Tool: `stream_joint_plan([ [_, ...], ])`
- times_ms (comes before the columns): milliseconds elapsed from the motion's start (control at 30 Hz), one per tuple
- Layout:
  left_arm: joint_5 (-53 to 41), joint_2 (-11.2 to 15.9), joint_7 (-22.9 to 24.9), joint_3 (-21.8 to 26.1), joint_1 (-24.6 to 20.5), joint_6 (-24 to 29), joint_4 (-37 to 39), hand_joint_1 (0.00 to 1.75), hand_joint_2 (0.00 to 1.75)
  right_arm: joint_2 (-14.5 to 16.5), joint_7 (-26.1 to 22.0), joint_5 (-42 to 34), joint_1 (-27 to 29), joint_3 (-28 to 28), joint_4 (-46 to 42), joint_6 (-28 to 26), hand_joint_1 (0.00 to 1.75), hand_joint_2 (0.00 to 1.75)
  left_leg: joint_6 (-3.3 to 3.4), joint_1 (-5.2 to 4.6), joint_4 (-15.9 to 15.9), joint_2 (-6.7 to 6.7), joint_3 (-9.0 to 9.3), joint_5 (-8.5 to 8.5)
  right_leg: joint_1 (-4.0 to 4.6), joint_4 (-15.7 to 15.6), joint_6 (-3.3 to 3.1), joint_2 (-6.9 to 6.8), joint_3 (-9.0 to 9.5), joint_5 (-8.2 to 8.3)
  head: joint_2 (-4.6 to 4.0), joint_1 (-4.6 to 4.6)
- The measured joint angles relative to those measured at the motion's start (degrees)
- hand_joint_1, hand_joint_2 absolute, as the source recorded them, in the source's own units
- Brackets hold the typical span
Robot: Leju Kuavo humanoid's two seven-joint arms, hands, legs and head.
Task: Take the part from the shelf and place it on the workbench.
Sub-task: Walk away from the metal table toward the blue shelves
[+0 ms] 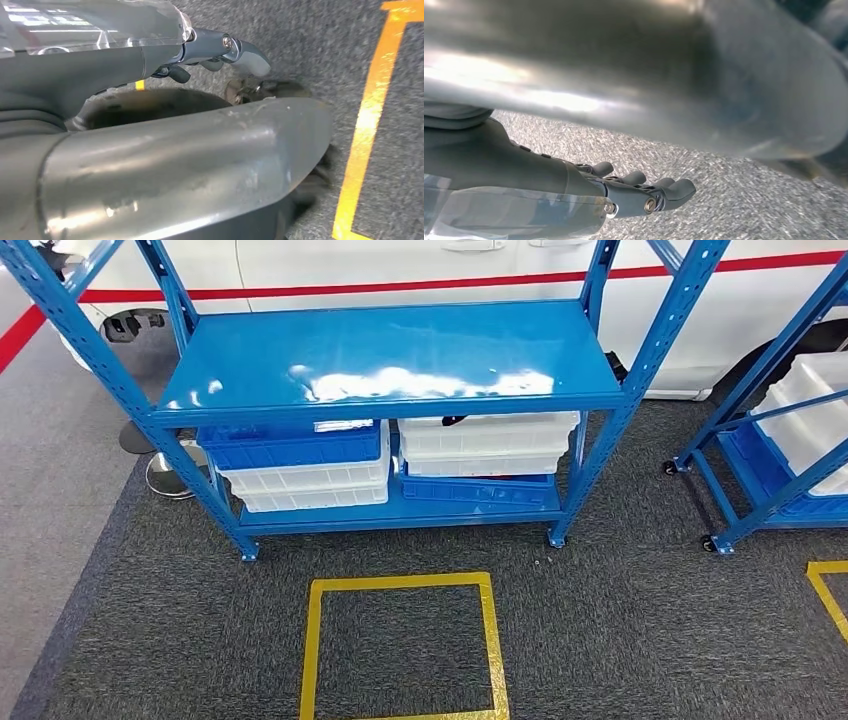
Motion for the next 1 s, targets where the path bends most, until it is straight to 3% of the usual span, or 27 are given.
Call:
stream_joint_plan([
  [33,0.0,-0.01,0.0,0.0,-0.03,-0.01,0.01,0.0,0.0,-0.04,0.01,-0.01,-0.02,-0.01,0.01,-0.01,0.0,0.0,0.16,0.0,-2.19,-0.01,1.0,0.4,0.08,0.02,0.54,0.02,0.06,-0.11,0.0,-0.03],
  [100,-0.01,-0.05,0.0,0.0,-0.04,-0.01,0.01,0.0,0.0,-0.11,0.01,-0.02,-0.06,-0.01,0.01,-0.03,0.0,0.0,1.14,-0.21,-3.23,-0.08,1.3,0.1,0.24,-0.08,1.33,0.02,0.08,-0.22,-0.01,-0.03],
  [133,-0.01,-0.08,0.0,0.0,0.0,-0.01,0.01,0.0,0.0,-0.15,0.01,-0.02,-0.06,-0.01,0.01,-0.03,0.0,0.0,1.51,-0.18,-3.21,-0.08,1.2,0.17,0.26,-0.25,1.09,0.01,0.16,-0.14,-0.01,0.16],
  [233,-0.01,-0.14,0.0,0.0,0.0,-0.02,0.01,0.0,0.0,-0.25,0.02,-0.02,-0.06,-0.01,0.01,-0.03,0.0,0.0,2.04,-0.33,-3.39,-0.1,1.26,0.23,0.18,-0.68,-1.08,-0.06,0.43,-0.01,0.0,0.48],
  [267,-0.01,-0.14,0.0,0.0,-0.02,-0.02,0.01,0.0,0.0,-0.26,0.02,-0.02,-0.06,-0.01,0.01,-0.03,0.0,0.0,2.27,-0.46,-3.39,-0.08,1.3,0.16,0.16,-0.84,-1.47,-0.08,0.53,-0.02,0.0,0.55],
  [333,-0.02,-0.14,0.0,0.0,-0.04,-0.02,0.01,0.0,0.0,-0.26,0.02,-0.02,-0.06,-0.01,0.01,-0.03,0.0,0.0,2.68,-0.63,-3.39,-0.06,1.36,0.04,0.08,-1.2,-1.53,-0.09,0.75,0.11,-0.01,0.59],
  [467,-0.02,-0.14,0.0,0.0,-0.04,-0.02,0.01,0.0,0.0,-0.26,0.03,-0.02,-0.05,-0.01,0.01,-0.03,0.0,0.0,3.13,-0.82,-3.34,-0.04,1.38,-0.05,-0.04,-1.7,-0.69,-0.11,0.98,0.42,0.0,0.59],
  [600,-0.02,-0.14,0.0,0.0,-0.05,-0.02,0.01,0.0,0.0,-0.26,0.02,-0.02,-0.04,-0.01,0.01,-0.03,0.0,0.0,3.25,-0.91,-3.29,-0.02,1.38,-0.12,-0.26,-2.09,1.84,-0.11,1.16,0.55,0.0,0.58],
  [667,-0.02,-0.14,0.0,0.0,-0.04,-0.02,0.01,0.0,0.0,-0.26,0.01,-0.02,-0.04,-0.01,0.01,-0.03,0.0,0.0,3.26,-0.92,-3.29,-0.01,1.4,-0.13,-0.33,-2.16,2.54,-0.11,1.18,0.54,-0.01,0.57],
  [1000,-0.01,-0.14,0.0,0.0,-0.04,-0.03,0.01,0.0,0.0,-0.26,0.02,-0.02,-0.04,-0.01,0.01,-0.03,0.0,0.0,3.15,-0.89,-3.64,-0.01,1.74,-0.05,-0.27,-2.11,2.78,-0.14,1.27,0.47,0.0,0.56],
])
